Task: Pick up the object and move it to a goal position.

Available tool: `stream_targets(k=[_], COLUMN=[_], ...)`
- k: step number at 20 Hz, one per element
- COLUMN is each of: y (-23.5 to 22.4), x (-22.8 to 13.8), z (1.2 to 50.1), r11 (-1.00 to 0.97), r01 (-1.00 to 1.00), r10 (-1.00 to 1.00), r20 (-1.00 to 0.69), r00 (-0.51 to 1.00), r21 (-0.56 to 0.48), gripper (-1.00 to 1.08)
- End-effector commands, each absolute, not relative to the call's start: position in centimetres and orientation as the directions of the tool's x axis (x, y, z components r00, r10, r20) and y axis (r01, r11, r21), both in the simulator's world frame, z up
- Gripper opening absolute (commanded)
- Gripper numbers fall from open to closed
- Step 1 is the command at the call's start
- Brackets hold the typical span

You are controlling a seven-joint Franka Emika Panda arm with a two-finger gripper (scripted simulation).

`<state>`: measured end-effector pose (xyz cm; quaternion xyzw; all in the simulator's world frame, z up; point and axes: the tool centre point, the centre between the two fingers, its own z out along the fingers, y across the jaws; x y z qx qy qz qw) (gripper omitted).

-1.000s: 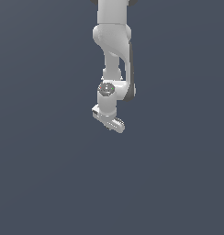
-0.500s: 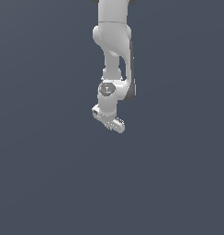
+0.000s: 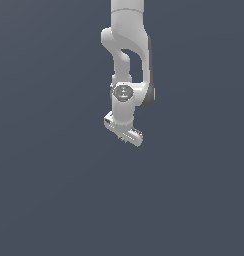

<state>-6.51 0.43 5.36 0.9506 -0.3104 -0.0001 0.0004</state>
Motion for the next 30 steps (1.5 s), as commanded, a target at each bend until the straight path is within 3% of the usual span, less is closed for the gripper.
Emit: stream_targets(k=[1,16,30], y=[1.4,7.9,12.0], x=[-5.4,2.9,8.2], z=[7.0,17.7,24.1], r11=[-0.807,-0.807,-0.808], r01=[-0.59,-0.59,-0.589], r10=[-0.59,-0.59,-0.589], r20=[0.001,0.001,0.0], r00=[0.807,0.807,0.808], r21=[0.001,0.002,0.001], gripper=[-1.0,-1.0,-1.0])
